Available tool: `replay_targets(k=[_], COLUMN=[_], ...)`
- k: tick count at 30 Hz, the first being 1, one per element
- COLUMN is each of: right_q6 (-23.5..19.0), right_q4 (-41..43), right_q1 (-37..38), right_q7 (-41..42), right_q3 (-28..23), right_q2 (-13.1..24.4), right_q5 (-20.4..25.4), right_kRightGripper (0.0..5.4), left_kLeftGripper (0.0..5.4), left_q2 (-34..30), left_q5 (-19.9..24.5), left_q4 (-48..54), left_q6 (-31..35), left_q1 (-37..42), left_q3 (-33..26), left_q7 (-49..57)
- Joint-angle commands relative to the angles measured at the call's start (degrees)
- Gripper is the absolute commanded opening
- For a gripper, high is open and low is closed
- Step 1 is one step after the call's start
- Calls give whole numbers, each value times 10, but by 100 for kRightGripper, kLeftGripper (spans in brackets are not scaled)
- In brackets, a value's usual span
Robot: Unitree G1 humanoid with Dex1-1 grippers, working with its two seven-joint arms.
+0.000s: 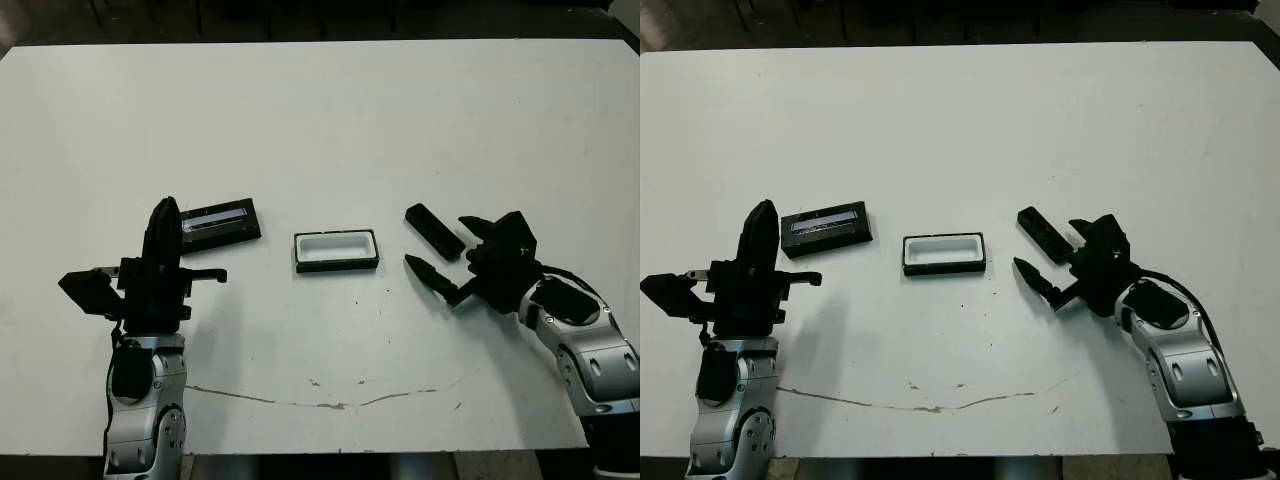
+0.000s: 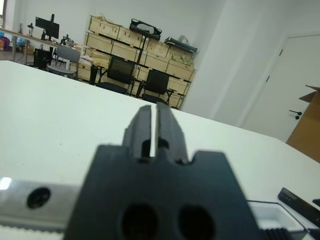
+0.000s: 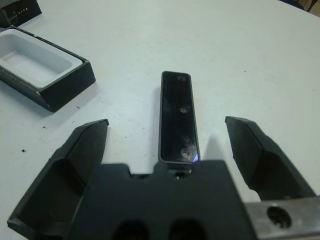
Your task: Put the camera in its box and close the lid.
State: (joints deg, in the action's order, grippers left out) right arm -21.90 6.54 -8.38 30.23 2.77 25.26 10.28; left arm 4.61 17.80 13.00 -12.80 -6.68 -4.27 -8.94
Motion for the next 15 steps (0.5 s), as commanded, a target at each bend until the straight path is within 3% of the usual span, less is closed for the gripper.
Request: replay_targets(k=[1,9,15], right_q6=[-18,-16,-79], right_q4=[-2,3,-2], right_q1=[30,40,10], right_q7=[-15,-51,-2], right_q3=[11,0,1], right_q2=[2,-19,9], right_q5=[-22,-22,1], right_kRightGripper=[508,366,260], left_kLeftGripper=[0,0,0], left_q2=[-5,-4,-2], left_q5=[-1,-1,-3], left_q4=[-6,-1,-6], left_q6=[3,9,3], left_q1=[-12,-13,-13], left_q3=[-1,-1,0], left_q7=[-2,-1,-2])
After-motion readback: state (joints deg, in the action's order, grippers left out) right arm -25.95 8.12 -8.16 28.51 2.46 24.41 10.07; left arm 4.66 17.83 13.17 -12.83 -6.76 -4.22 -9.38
